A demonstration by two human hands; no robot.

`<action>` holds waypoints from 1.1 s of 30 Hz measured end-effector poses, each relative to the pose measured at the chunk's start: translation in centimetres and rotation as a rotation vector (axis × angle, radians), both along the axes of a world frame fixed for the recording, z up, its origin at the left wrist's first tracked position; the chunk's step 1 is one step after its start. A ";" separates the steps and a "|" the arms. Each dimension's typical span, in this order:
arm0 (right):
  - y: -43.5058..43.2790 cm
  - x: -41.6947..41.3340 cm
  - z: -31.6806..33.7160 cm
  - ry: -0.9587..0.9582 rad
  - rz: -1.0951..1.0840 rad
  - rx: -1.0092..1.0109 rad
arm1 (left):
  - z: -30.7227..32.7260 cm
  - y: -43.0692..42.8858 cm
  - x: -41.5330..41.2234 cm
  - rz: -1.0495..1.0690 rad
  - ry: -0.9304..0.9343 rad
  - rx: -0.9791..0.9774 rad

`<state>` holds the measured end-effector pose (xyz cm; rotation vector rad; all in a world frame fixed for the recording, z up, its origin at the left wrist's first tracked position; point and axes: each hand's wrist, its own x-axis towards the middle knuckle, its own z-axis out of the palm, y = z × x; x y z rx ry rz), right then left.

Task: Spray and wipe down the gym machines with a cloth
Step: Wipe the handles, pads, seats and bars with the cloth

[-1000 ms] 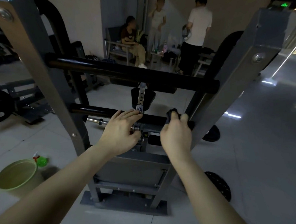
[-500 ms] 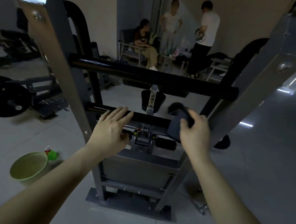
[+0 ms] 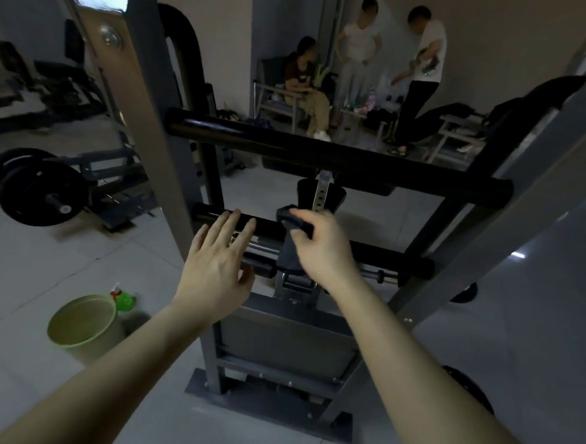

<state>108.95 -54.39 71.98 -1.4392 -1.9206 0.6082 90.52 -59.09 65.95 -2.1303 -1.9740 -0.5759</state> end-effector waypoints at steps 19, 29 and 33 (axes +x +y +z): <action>-2.8 -3.6 -3.6 0.102 -0.082 0.129 | 2.0 0.4 -2.3 -0.091 -0.160 -0.048; -4.3 4.1 -3.4 0.053 -0.455 0.252 | 1.8 0.2 -2.2 -0.096 -0.126 -0.089; -3.3 -0.9 -2.8 -0.006 -0.388 0.217 | 1.7 0.1 -2.4 -0.117 -0.161 -0.094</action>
